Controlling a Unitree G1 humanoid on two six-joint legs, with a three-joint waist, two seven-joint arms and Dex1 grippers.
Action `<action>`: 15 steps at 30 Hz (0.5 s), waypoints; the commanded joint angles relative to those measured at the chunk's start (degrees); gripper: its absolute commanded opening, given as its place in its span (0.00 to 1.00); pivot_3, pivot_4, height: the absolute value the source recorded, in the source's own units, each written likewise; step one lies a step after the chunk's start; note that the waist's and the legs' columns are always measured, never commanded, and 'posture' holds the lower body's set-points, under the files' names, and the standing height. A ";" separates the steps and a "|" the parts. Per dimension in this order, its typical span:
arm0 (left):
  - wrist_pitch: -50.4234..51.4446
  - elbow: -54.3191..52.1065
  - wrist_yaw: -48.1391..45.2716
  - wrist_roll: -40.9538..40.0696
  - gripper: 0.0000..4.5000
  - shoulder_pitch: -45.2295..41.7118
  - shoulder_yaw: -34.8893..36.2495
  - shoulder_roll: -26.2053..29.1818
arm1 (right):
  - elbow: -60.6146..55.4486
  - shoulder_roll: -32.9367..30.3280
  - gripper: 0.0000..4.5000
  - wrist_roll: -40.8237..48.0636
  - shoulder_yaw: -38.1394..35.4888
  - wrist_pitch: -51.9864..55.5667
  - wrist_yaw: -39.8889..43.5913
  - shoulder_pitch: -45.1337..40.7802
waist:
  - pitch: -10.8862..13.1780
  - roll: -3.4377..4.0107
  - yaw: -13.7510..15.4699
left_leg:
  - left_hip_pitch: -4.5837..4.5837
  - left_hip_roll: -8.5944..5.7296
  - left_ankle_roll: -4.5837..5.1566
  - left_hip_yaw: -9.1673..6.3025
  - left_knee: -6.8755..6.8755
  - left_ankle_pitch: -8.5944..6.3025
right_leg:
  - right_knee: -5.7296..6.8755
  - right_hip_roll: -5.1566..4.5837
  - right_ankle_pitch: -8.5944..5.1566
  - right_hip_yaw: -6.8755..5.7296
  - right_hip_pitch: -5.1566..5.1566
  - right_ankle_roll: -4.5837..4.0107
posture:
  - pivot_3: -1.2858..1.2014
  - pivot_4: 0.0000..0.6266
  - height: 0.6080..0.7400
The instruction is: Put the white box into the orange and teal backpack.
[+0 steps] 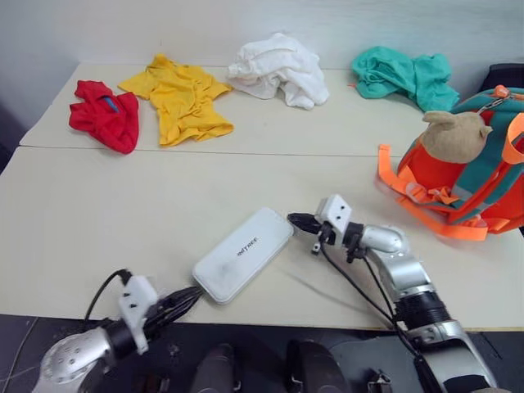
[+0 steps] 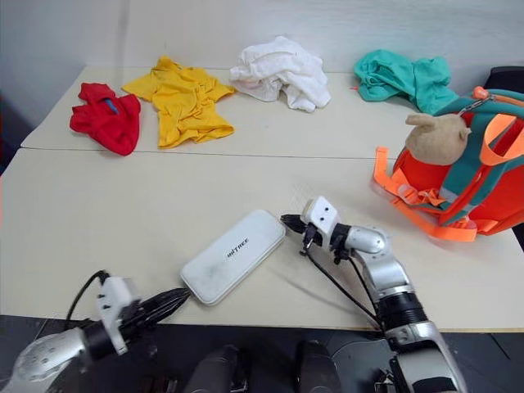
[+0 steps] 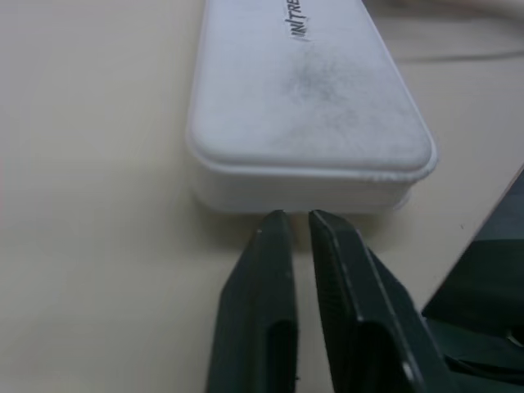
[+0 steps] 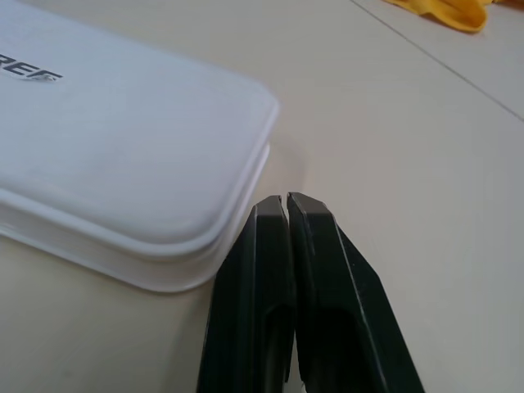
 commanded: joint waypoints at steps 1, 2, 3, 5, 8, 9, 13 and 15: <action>0.28 0.18 1.82 0.70 0.02 -1.65 -0.33 -0.22 | 1.90 0.93 0.00 0.13 0.25 -2.50 1.48 -1.41 | 0.00 0.00 -0.02 | 0.01 0.00 0.00 0.00 0.00 0.00 | 0.02 0.02 0.00 0.00 -0.01 0.00 | 0.52 0.24 1.00; 0.75 0.46 2.24 -0.20 0.02 -2.55 0.27 -0.66 | 2.33 0.96 0.00 0.42 0.26 -2.71 2.21 -1.46 | 0.00 0.00 -0.02 | 0.01 0.02 -0.01 -0.01 0.00 0.01 | 0.07 0.03 0.00 -0.01 -0.01 0.00 | 0.52 0.24 1.00; 1.16 0.97 2.37 -0.89 0.02 -3.63 0.86 -0.71 | 2.32 0.63 0.00 0.89 0.25 -2.81 3.48 -1.30 | 0.00 0.00 0.00 | 0.01 0.02 -0.02 -0.01 -0.01 0.02 | 0.12 0.04 0.00 -0.01 -0.01 0.00 | 0.52 0.24 1.00; 2.11 1.96 2.15 -1.38 0.02 -5.45 1.42 -0.04 | 1.53 -0.15 0.00 2.17 -0.08 -2.45 6.12 -0.75 | 0.00 0.00 0.06 | 0.01 0.02 -0.01 -0.03 0.01 0.04 | 0.15 0.04 0.00 -0.03 0.00 0.00 | 0.52 0.24 1.00; 2.60 4.10 1.10 -0.66 0.02 -7.90 1.03 1.25 | -0.51 -1.20 0.00 4.05 -0.97 -2.07 9.03 0.31 | 0.00 0.00 0.04 | 0.01 0.01 0.00 -0.03 0.03 0.05 | 0.16 0.03 0.00 -0.03 0.02 0.00 | 0.52 0.24 1.00; 2.96 5.18 1.02 -0.41 0.02 -9.06 0.78 1.63 | -1.34 -1.69 0.00 4.69 -1.38 -1.54 9.79 0.80 | 0.00 0.00 0.07 | 0.02 0.02 0.00 -0.04 0.02 0.05 | 0.17 0.03 0.00 -0.04 0.03 0.00 | 0.52 0.24 1.00; 3.42 13.78 -0.13 2.79 0.02 -18.46 -2.91 3.78 | -7.85 -5.98 0.00 7.60 -2.99 1.22 13.52 5.21 | 0.00 0.02 0.85 | 0.01 -0.01 -0.01 -0.09 0.04 0.07 | 0.17 0.02 0.00 -0.10 0.05 0.00 | 0.52 0.24 1.00; 3.02 17.14 -0.28 3.40 0.02 -22.74 -4.21 3.52 | -10.80 -7.43 0.00 8.52 -3.43 3.52 14.09 7.07 | 0.00 0.02 1.03 | 0.02 -0.01 -0.01 -0.08 0.06 0.07 | 0.18 0.03 0.00 -0.09 0.05 0.00 | 0.52 0.24 1.00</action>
